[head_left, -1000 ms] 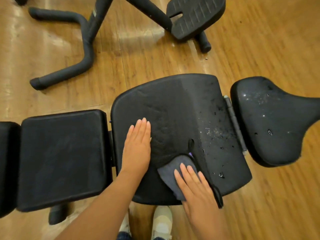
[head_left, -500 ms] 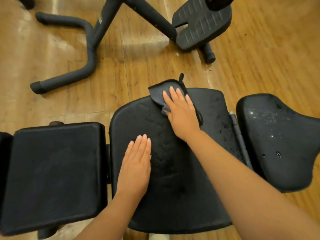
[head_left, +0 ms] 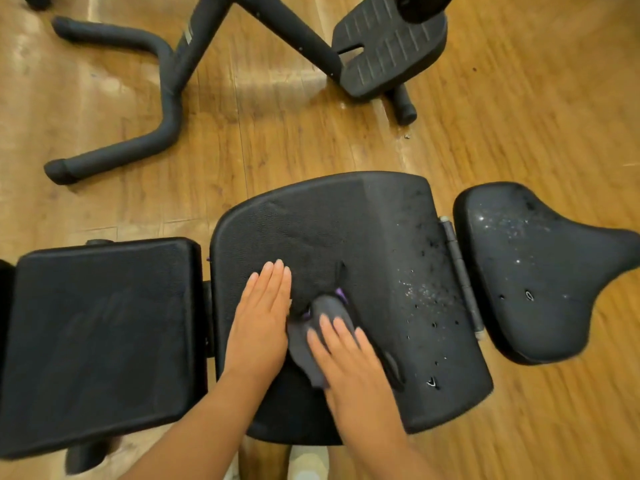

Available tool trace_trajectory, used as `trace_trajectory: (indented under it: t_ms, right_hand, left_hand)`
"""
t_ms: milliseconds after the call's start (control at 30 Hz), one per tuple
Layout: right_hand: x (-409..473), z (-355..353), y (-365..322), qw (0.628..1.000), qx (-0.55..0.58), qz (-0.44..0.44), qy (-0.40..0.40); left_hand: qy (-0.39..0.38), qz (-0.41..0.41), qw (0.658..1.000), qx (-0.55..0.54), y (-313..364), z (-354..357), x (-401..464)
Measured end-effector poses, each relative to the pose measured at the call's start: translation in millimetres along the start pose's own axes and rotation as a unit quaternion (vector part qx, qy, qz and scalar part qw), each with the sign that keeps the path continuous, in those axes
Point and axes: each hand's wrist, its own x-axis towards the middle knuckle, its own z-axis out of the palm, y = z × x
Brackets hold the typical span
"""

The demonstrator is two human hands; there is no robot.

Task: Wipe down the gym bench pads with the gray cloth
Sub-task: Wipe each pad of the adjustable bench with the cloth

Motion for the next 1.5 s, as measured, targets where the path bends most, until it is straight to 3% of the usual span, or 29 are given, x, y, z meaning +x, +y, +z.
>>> trace_trajectory:
  t_ms: [100, 267, 400, 667, 800, 933, 1100, 1200, 1300, 1500]
  right_hand:
    - [-57.0, 11.2, -10.7, 1.0, -0.003, 0.008, 0.016]
    - [-47.5, 6.8, 2.5, 0.998, 0.01, 0.052, 0.016]
    - [16.4, -11.8, 36.4, 0.997, 0.006, 0.083, -0.007]
    - [202.1, -52.8, 98.4, 0.993, -0.004, 0.112, 0.034]
    - [246.2, -66.0, 109.7, 0.991, -0.011, 0.134, 0.0]
    - [214.3, -62.8, 96.2, 0.992, 0.007, 0.121, 0.025]
    - [98.9, -39.4, 66.2, 0.992, -0.004, 0.119, 0.036]
    - [20.4, -16.9, 47.6, 0.987, 0.003, 0.158, 0.002]
    - [-40.2, -3.1, 28.8, 0.989, 0.027, 0.143, -0.014]
    - [-75.5, 0.7, 20.4, 0.989, 0.017, 0.145, -0.031]
  left_hand:
    - [-0.009, -0.005, 1.0, -0.003, 0.2, -0.8, 0.4]
    - [0.003, 0.003, 1.0, -0.014, -1.8, -1.5, 0.0]
    - [0.011, -0.002, 1.0, -0.022, -1.2, 2.1, -1.4]
    - [0.003, -0.009, 1.0, -0.024, -1.3, 3.9, -1.6]
    - [0.006, 0.001, 1.0, -0.028, -1.2, 3.1, -1.5]
    - [0.005, -0.001, 1.0, -0.027, -1.1, 2.6, -1.0]
    - [-0.013, -0.008, 1.0, -0.014, -0.1, -0.3, 0.3]
    - [-0.031, -0.018, 0.999, -0.002, 0.6, -2.2, 0.5]
    - [-0.034, -0.02, 0.999, -0.002, 2.0, -3.8, 0.8]
    - [-0.021, -0.018, 0.999, -0.017, 2.0, -3.4, 0.7]
